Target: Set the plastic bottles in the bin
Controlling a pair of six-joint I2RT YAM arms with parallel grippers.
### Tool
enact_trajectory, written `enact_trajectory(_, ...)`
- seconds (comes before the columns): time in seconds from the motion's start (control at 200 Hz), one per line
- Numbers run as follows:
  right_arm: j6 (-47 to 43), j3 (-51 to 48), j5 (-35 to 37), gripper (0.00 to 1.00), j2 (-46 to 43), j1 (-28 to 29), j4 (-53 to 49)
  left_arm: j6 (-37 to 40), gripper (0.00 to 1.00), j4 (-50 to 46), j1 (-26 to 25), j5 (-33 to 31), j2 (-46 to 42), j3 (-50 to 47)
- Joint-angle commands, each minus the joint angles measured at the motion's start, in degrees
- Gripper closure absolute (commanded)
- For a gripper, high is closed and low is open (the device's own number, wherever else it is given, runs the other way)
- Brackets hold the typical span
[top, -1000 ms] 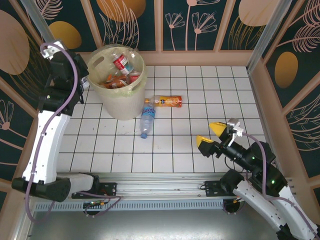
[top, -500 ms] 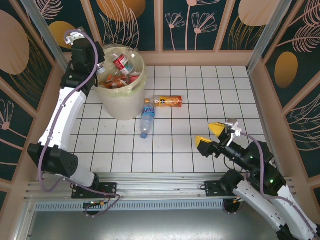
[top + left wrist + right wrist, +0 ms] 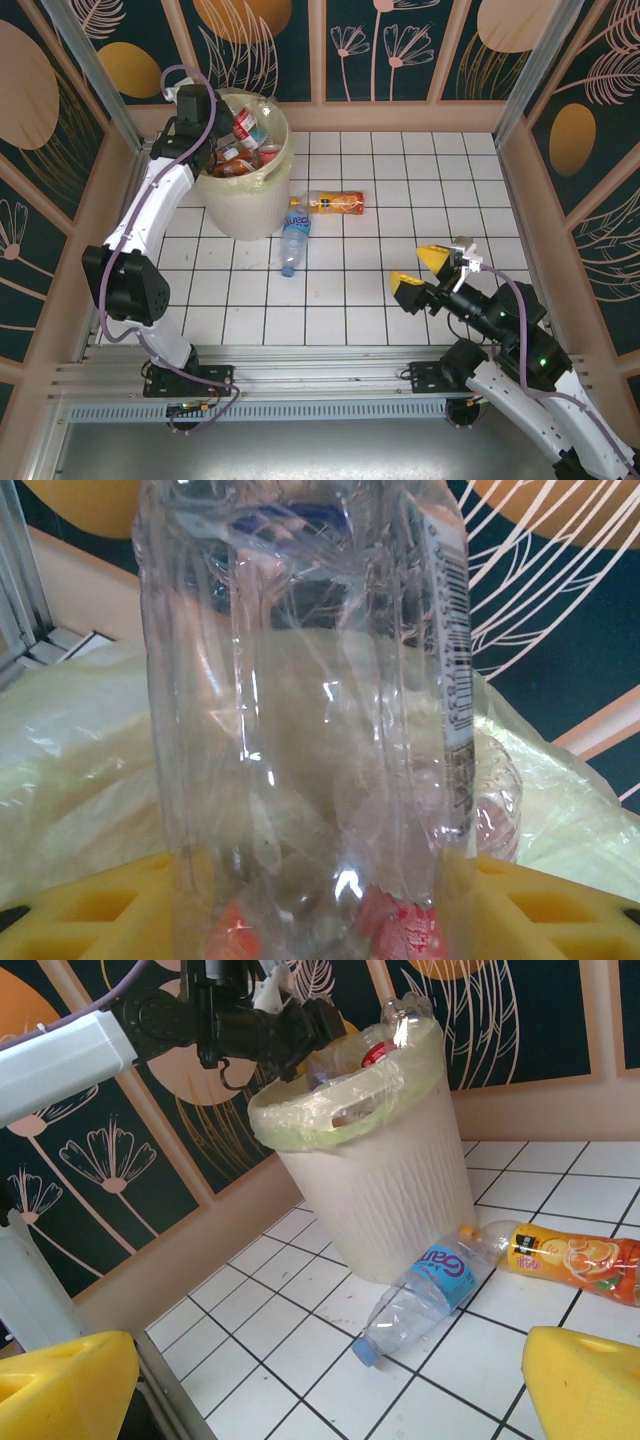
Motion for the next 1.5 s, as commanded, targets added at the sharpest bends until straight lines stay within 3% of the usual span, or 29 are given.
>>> enact_trajectory(0.0, 0.6, -0.4, 0.1, 0.01, 0.2, 0.4, 0.0, -1.9, 0.38, -1.1, 0.4, 2.2, 1.7, 0.8)
enact_trajectory(0.345, 0.6, -0.5, -0.9, 0.01, 0.5, 0.5, 0.3, -0.9, 0.27, -4.6, 0.4, 1.5, 1.9, 2.3)
enact_trajectory(0.475, 0.6, -0.5, -1.0, 0.01, 0.6, 0.5, 0.3, -0.3, 0.2, -6.0, 0.4, 1.8, 1.7, 4.8)
enact_trajectory(0.716, 0.5, -0.4, -0.9, 0.01, 0.8, 0.4, 0.1, 1.1, 0.15, -9.5, 0.4, 0.3, 0.4, 10.9)
enact_trajectory(0.941, 1.5, -0.5, 0.1, 0.01, 0.8, 0.5, 0.3, 8.8, 0.01, -10.8, 0.4, -3.9, -6.6, 10.9)
enact_trajectory(1.096, 3.6, 0.1, 4.4, 0.01, 2.8, 0.5, -0.5, 14.5, 0.01, -9.7, 0.4, 4.5, -15.6, 2.4)
enact_trajectory(1.326, 6.2, 0.4, 9.8, 0.01, 11.6, 0.5, -0.5, 14.6, 0.01, -7.7, -0.2, 21.6, -31.4, -15.0)
enact_trajectory(1.431, 7.7, 1.1, 10.6, 0.01, 17.6, 0.5, 1.1, 13.7, 0.01, -5.9, -0.8, 32.2, -37.8, -23.6)
enact_trajectory(1.491, 9.7, 1.7, 12.2, 0.02, 21.3, 0.5, 1.9, 13.0, 0.01, -3.3, -1.0, 42.2, -41.4, -29.4)
